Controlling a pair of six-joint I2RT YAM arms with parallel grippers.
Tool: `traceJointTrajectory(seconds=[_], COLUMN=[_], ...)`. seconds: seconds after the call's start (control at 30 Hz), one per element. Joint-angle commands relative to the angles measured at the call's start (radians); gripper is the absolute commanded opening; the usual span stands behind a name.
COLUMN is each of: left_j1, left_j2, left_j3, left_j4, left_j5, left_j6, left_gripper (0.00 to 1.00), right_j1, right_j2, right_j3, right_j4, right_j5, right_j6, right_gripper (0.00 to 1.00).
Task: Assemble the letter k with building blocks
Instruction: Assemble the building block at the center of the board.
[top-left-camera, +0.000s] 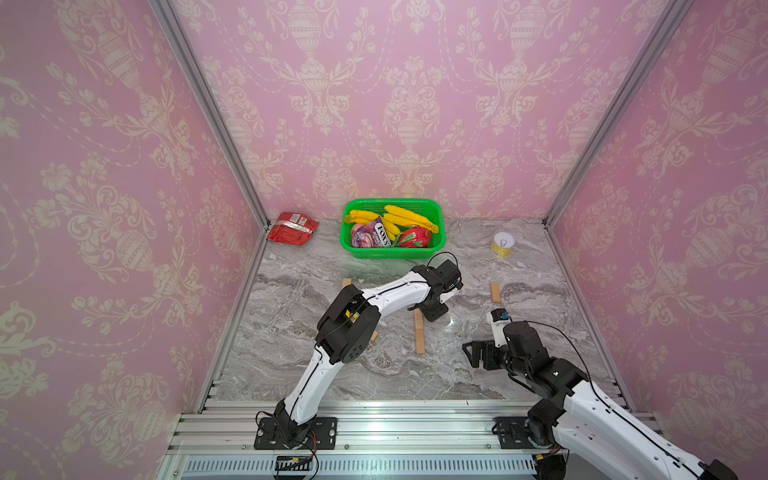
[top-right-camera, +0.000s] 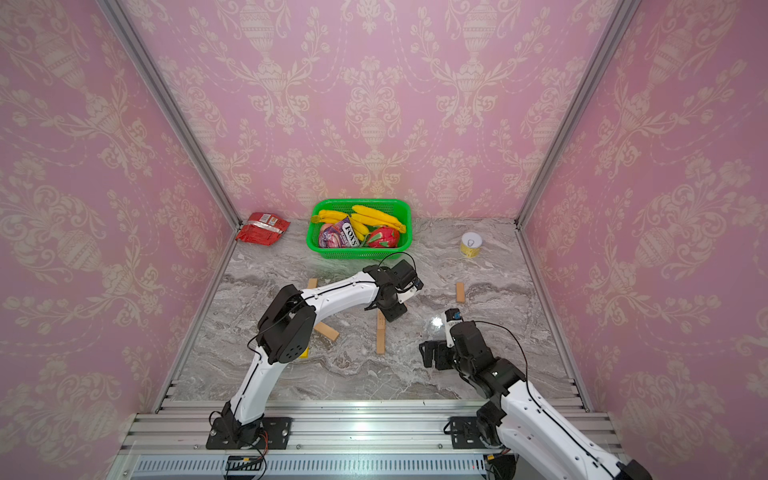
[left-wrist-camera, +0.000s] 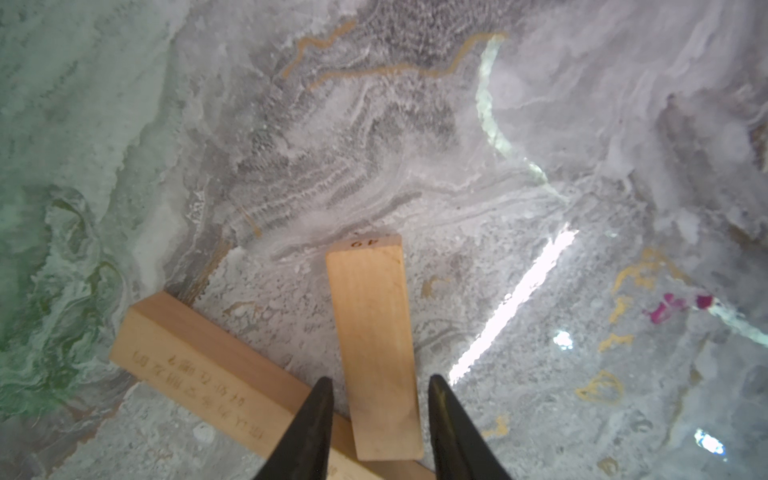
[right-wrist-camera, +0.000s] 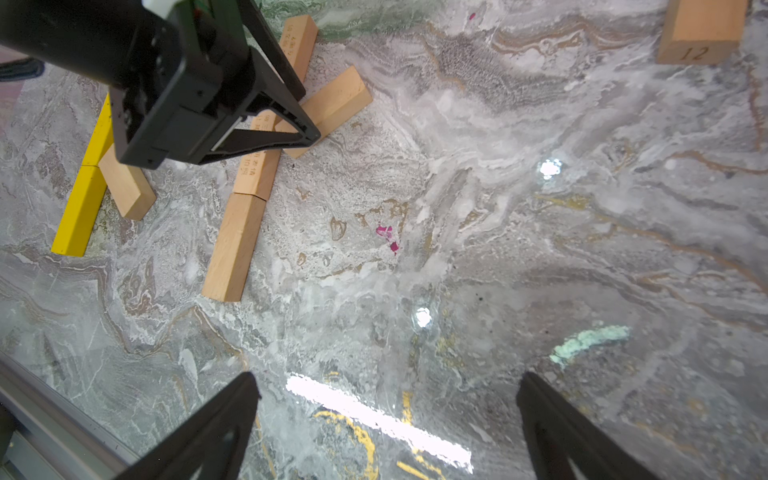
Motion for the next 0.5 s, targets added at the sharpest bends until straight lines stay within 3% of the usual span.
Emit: traceJointTrajectory(seconds=[0.0,0.2,0.47], left_j1=[0.007,0.007,0.008], left_j2=[-0.042,-0.123,-0.189], left_j3=[0.009,0.019,0.006], left_j4=[-0.023,-0.029,-0.106], left_j5=[0.014,-0.014,-0.197], left_j6=[-0.002,-0.027,-0.122], left_gripper=[0.42,0.41,0.27], right_j1=[-0.006,-0.006,-0.006], right_j2=[-0.006,-0.01,-0.043], right_j3=[-0.003,-0.005,-0.012], right_j4=[0.008,0.007,0.003], right_j5=[-0.009,-0.006,0.0], right_j6=[0.014,0.014,0.018], right_gripper=[1.0,1.0,1.0])
